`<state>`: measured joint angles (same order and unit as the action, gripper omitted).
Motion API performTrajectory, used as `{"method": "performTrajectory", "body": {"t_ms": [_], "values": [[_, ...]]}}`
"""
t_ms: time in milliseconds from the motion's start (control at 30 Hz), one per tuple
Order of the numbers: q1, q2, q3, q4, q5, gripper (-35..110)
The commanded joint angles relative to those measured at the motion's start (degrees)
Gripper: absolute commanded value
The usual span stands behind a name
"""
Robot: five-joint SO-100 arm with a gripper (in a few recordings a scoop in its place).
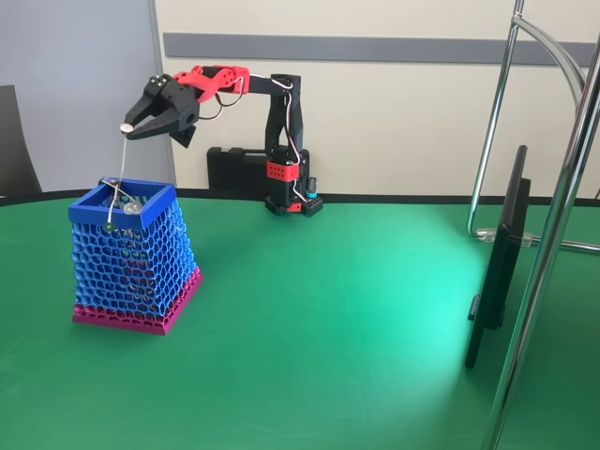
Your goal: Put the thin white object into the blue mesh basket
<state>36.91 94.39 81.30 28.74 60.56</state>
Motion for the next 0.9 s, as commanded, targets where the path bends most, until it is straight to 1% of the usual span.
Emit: {"method": "performTrajectory", "body": {"t_ms": [0, 133, 333, 567, 767, 867], "values": [[0.88, 2.90, 1.05, -2.46, -1.76, 10], [1.93, 2.90, 3.34, -5.54, -3.60, 10], [3.78, 3.08, 5.10, -7.12, -4.92, 10], [5.01, 7.21, 10.81, -8.26, -9.14, 11], [1.85, 16.17, 19.25, -8.09, -16.79, 13], [-1.14, 21.71, 23.47, -5.71, -22.15, 13]]}}
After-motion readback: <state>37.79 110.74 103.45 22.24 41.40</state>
